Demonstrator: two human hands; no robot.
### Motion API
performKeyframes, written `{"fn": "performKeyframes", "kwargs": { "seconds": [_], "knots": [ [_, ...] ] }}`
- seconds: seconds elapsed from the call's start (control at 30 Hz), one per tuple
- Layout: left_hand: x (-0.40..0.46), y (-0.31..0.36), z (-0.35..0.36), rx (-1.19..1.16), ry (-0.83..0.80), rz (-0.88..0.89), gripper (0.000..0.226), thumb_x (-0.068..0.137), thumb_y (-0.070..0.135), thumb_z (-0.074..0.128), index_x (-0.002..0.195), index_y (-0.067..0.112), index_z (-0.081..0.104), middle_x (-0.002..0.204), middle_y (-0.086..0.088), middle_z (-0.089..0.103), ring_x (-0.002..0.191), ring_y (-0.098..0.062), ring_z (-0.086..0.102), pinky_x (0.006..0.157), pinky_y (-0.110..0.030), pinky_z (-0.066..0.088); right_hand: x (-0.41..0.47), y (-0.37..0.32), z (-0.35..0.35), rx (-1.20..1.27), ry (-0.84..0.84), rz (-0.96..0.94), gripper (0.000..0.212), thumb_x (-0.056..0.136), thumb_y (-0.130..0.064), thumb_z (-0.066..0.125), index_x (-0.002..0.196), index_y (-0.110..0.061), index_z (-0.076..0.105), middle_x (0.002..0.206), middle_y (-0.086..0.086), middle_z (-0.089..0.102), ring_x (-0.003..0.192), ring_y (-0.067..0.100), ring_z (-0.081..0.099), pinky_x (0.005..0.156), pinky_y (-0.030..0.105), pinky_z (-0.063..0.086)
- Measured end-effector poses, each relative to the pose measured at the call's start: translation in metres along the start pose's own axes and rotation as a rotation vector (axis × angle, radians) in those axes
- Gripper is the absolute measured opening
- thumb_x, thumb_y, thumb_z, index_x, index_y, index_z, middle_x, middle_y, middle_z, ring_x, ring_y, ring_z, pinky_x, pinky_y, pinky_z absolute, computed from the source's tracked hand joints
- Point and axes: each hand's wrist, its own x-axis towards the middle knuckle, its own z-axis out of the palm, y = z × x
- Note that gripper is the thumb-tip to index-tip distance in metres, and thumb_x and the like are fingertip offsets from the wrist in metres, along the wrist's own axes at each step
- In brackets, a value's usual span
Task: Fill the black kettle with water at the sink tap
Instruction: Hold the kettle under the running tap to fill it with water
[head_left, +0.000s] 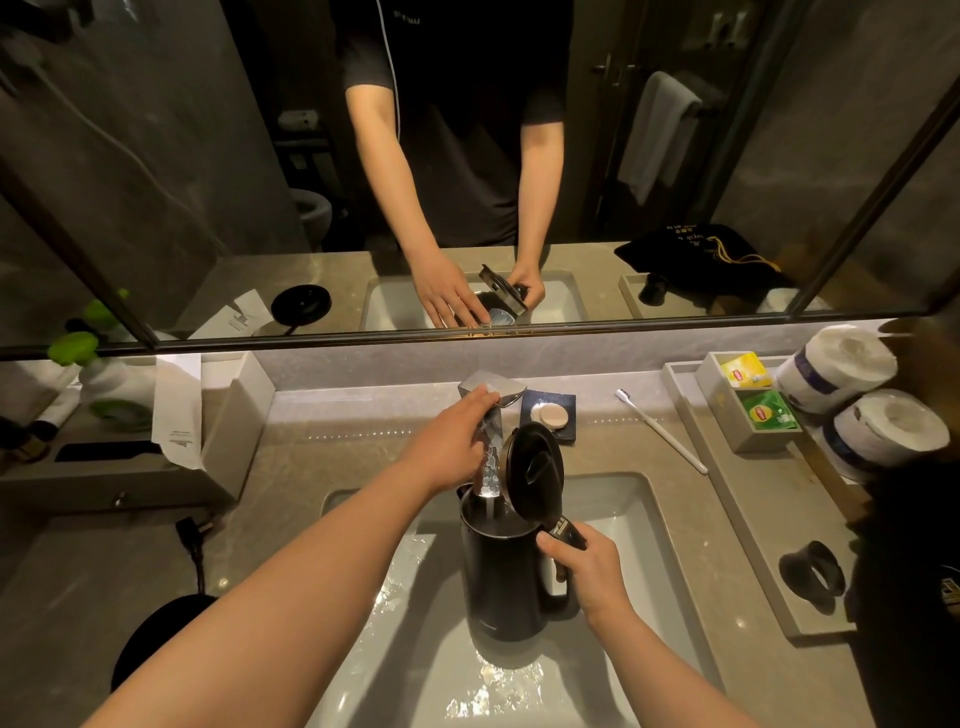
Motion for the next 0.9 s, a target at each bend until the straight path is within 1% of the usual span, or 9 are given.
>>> {"fn": "performKeyframes", "kwargs": {
  "seconds": [0.13,0.23,0.5,0.6,0.77,0.9],
  "knots": [
    [0.001,-0.001,0.001,0.001,-0.001,0.000,0.070,0.087,0.011,0.054,0.147,0.034,0.025,0.159,0.004,0.021,0.139,-0.022,0.032,0.108,-0.039,0.032,0.000,0.002,0.001,-0.003,0.010,-0.003,0.014,0.078,-0.016,0.080,0.069,-0.016,0.070,0.055,-0.010,0.065,0.061,0.021,0.056,0.059,0.031,0.047],
    [0.001,-0.001,0.001,0.000,0.001,-0.002,0.070,0.088,0.012,0.054,0.147,0.033,0.024,0.159,0.004,0.020,0.140,-0.022,0.031,0.108,-0.038,0.032,0.001,0.003,0.002,-0.004,0.016,0.002,0.012,0.079,-0.016,0.079,0.072,-0.013,0.071,0.058,-0.006,0.065,0.063,0.022,0.057,0.059,0.031,0.048],
    [0.001,-0.002,0.001,0.002,-0.003,0.003,0.071,0.087,0.010,0.054,0.147,0.034,0.024,0.159,0.005,0.020,0.140,-0.022,0.031,0.108,-0.038,0.032,0.001,0.006,0.000,-0.003,0.000,-0.006,0.014,0.079,-0.016,0.079,0.070,-0.013,0.069,0.053,-0.009,0.064,0.060,0.021,0.056,0.055,0.029,0.048],
    [0.001,-0.002,0.001,0.006,-0.003,-0.001,0.072,0.086,0.010,0.053,0.147,0.034,0.024,0.159,0.005,0.020,0.140,-0.021,0.030,0.107,-0.038,0.032,0.002,0.008,-0.001,-0.001,-0.003,-0.013,0.015,0.079,-0.015,0.079,0.069,-0.016,0.069,0.054,-0.010,0.065,0.062,0.022,0.057,0.057,0.030,0.047],
    [0.001,-0.002,0.001,0.006,-0.003,0.002,0.072,0.087,0.010,0.054,0.147,0.034,0.024,0.159,0.005,0.020,0.140,-0.022,0.031,0.107,-0.038,0.032,0.002,0.012,0.000,-0.009,-0.004,-0.025,0.012,0.078,-0.021,0.079,0.072,-0.017,0.070,0.057,-0.010,0.067,0.065,0.021,0.059,0.061,0.031,0.049],
    [0.001,-0.001,0.001,0.006,0.001,0.000,0.071,0.087,0.009,0.054,0.147,0.033,0.024,0.159,0.005,0.020,0.140,-0.021,0.030,0.108,-0.038,0.032,0.003,0.012,0.000,-0.006,-0.004,-0.032,0.015,0.072,-0.028,0.079,0.073,-0.015,0.071,0.060,-0.007,0.068,0.065,0.020,0.060,0.061,0.032,0.050]
  ]
}}
